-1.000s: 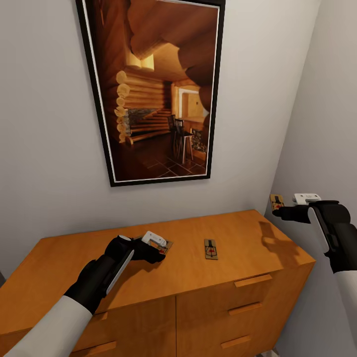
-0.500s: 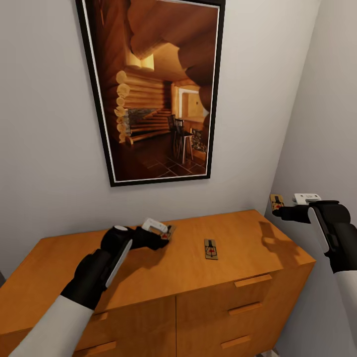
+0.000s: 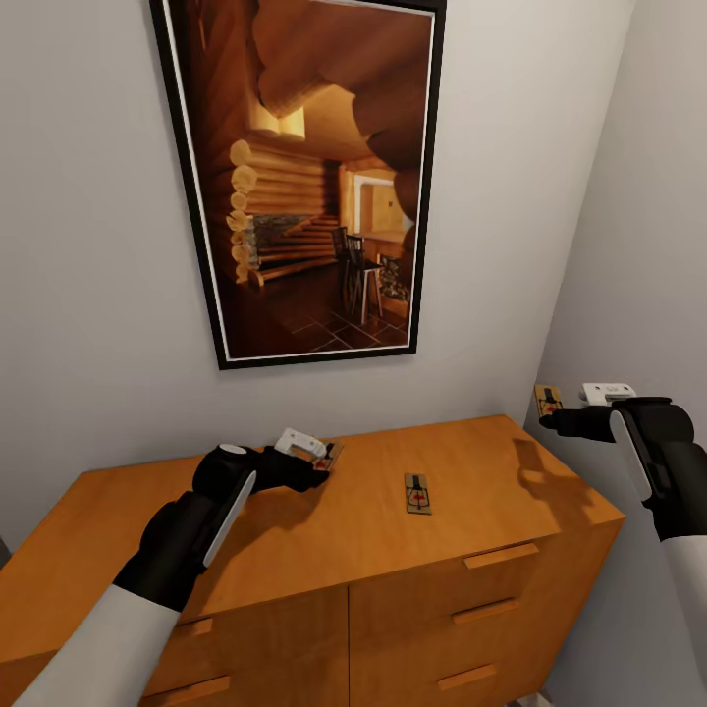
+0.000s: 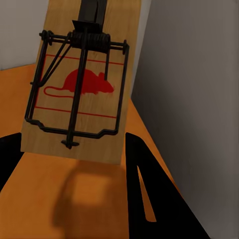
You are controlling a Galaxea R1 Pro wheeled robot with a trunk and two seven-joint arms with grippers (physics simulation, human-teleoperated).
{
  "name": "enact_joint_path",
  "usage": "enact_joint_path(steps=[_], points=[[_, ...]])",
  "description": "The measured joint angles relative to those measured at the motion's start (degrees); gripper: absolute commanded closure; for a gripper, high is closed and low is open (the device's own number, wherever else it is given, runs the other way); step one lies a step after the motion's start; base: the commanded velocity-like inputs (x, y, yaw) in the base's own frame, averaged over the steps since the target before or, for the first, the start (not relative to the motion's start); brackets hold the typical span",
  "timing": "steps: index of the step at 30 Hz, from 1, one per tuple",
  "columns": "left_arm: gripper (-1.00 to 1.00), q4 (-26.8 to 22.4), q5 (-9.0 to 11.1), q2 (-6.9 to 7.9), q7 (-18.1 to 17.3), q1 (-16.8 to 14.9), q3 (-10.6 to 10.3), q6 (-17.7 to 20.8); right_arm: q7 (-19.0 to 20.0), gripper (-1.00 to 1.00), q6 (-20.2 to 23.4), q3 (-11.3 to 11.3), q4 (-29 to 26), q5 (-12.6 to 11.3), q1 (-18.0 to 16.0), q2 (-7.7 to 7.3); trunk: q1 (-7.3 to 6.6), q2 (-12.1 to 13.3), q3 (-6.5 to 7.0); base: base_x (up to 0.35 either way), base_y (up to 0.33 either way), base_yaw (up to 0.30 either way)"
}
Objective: Take the four mousetraps from the cabinet in the bathroom and place them on the bathroom floor. Make sure all four end up on the same floor surface, and ensure that at least two of them are either under or directly next to the same bathroom sink.
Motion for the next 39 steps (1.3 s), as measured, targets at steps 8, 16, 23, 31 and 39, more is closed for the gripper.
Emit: enact_joint_path(steps=[8,16,23,31,39], points=[[1.0,0.06,-0.04,0.41,-0.08,0.0,0.54,0.95,-0.01,1.0,0.0,0.0,-0.09,-0.02,0.0,0.31,0.03,0.0,0.0,-0.193,0.0,0.0],[1.0,0.06,-0.03,1.29,-0.09,0.0,3.56,1.57,-0.07,1.0,0.01,1.08,-0.47,-0.19,0.0,1.08,0.04,0.0,0.0,-0.335,0.0,0.0],[1.0,0.06,0.0,1.38,-0.09,0.0,4.01,1.62,-0.17,1.0,0.03,5.78,-0.99,-0.04,0.01,2.82,0.04,0.01,0.0,-0.344,0.0,0.0],[1.0,0.14,0.0,1.39,-0.09,-0.01,4.04,1.62,-3.38,1.0,0.04,7.78,-1.07,-0.27,0.01,9.41,0.04,0.01,0.0,-0.344,0.0,0.0],[1.0,0.26,0.0,1.3,-0.02,0.0,3.93,1.5,-8.42,1.0,0.05,7.83,-1.91,-0.24,0.01,15.76,0.04,0.01,0.0,-0.345,0.0,0.0]])
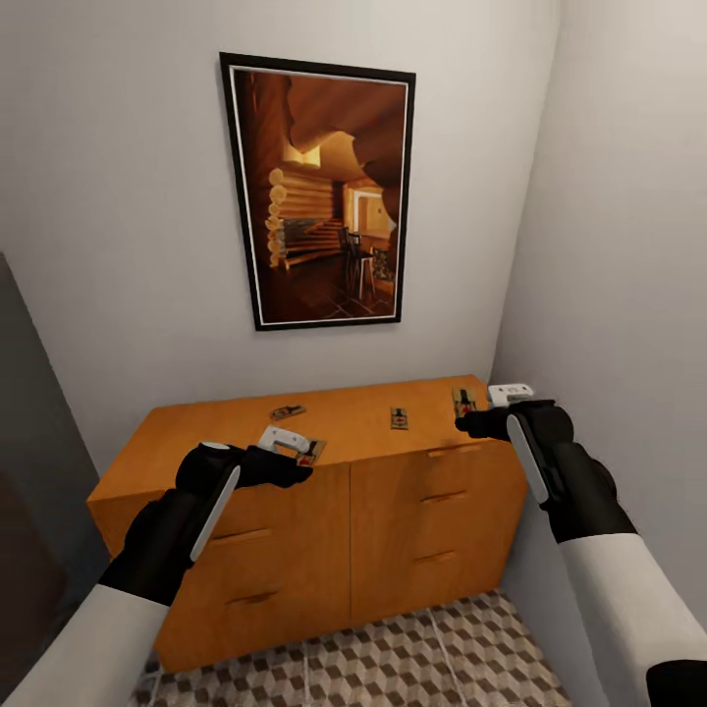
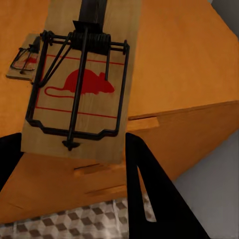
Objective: Take the four mousetraps from the cabinet in the bathroom and place them on the bathroom floor. Make sure all four end up on the same floor surface, and ensure that at least two of them are either under or directly next to the same bathroom sink.
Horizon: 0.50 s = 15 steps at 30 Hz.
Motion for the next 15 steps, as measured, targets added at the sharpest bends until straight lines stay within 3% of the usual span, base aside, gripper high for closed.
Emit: enact_joint_path(steps=[5,15], points=[[1.0,0.11,0.0,0.01,0.07,0.0,-0.01,-0.23,-0.67,1.0,0.0,-0.03,-0.08,0.24,0.0,1.12,0.0,0.0,0.0,-0.338,0.0,0.0],[1.0,0.23,0.02,0.07,0.02,0.0,0.02,-0.31,-2.63,1.0,0.0,-0.06,0.32,0.49,0.52,1.57,0.0,0.0,0.0,-0.306,0.0,0.0]])
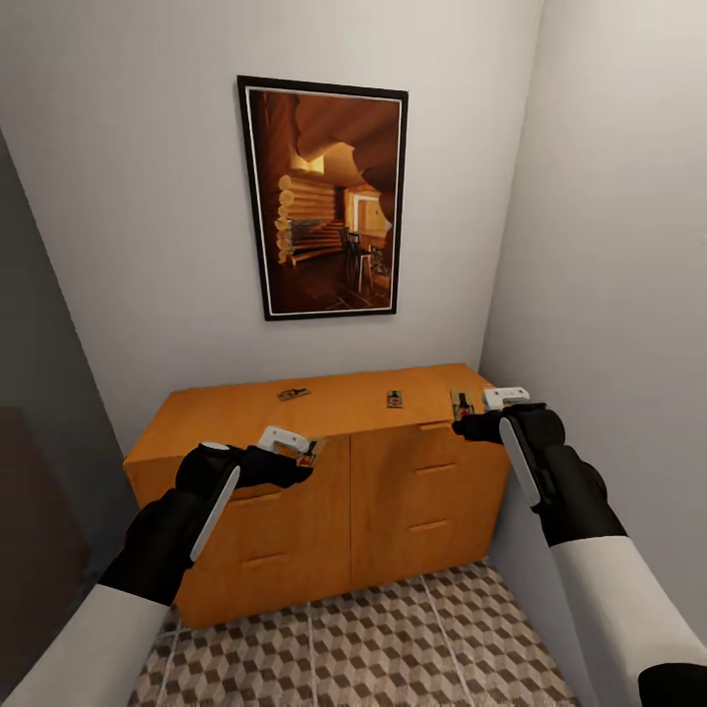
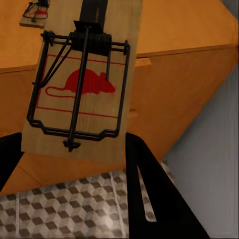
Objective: Take the four mousetraps from the cabinet in the bathroom and place them on the bathroom floor. Make sure all four end up on the same floor surface, and ensure that at least two of them are either under or directly next to the same bathroom sink.
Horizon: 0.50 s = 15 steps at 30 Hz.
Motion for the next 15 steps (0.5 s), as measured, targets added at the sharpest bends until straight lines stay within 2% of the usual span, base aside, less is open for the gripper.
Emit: enact_joint_path(steps=[5,10,15], points=[[1.0,0.0,0.03,0.06,-0.01,0.0,0.02,0.0,-3.47,1.0,0.01,0.02,0.07,-0.28,0.61,0.41,0.0,0.0,0.0,-0.3,0.0,0.0],[1.0,0.06,0.05,0.11,0.04,0.0,0.0,-0.06,-6.75,1.0,0.01,0.04,-0.05,-0.39,2.51,2.45,0.0,0.0,0.0,-0.299,0.0,0.0],[1.0,0.24,0.11,0.04,0.24,0.0,-0.04,-0.07,-8.52,1.0,0.01,0.04,0.06,-0.35,4.89,3.33,0.0,0.01,0.0,-0.299,0.0,0.0]])
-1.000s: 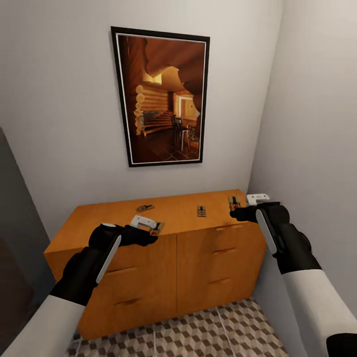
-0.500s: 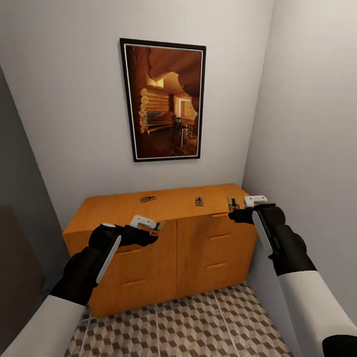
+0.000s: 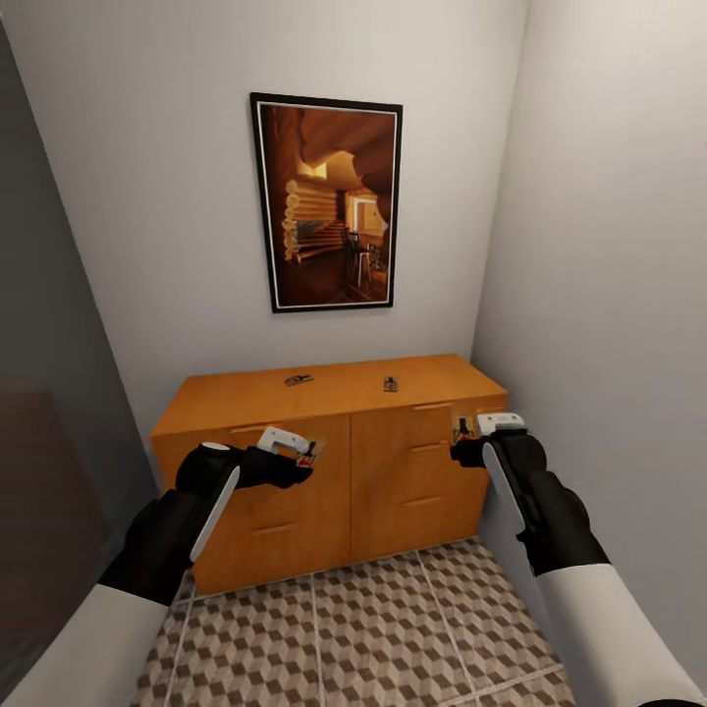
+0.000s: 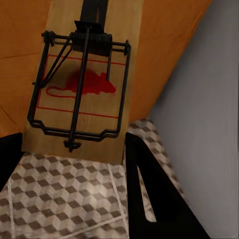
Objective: Take the four mousetraps from the cabinet in the bathroom and place them on the bathroom floor. Make sure all four end up on the same floor surface, and ensure that at least two of them are either under or directly next to the same bathroom sink.
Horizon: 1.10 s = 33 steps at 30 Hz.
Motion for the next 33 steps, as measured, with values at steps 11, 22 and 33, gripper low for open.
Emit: enact_joint_path(steps=[11,22,33], points=[[1.0,12.4,-0.02,-0.09,0.13,0.01,0.08,-3.41,-0.89,1.0,-4.67,-0.04,5.88,-0.52,5.29,0.21,-0.02,0.0,-0.01,-0.147,0.0,0.0],[1.0,31.21,0.36,-0.09,0.1,-0.01,2.74,-16.46,-0.52,1.0,-13.34,-0.09,18.47,-0.56,5.95,0.22,-0.03,-0.01,0.0,-0.006,0.0,0.0],[1.0,39.18,0.47,-0.11,0.11,-0.02,5.73,-25.28,-0.35,1.0,-19.66,-0.17,26.85,-0.32,5.95,0.22,-0.03,-0.01,0.0,0.0,0.0,0.0]])
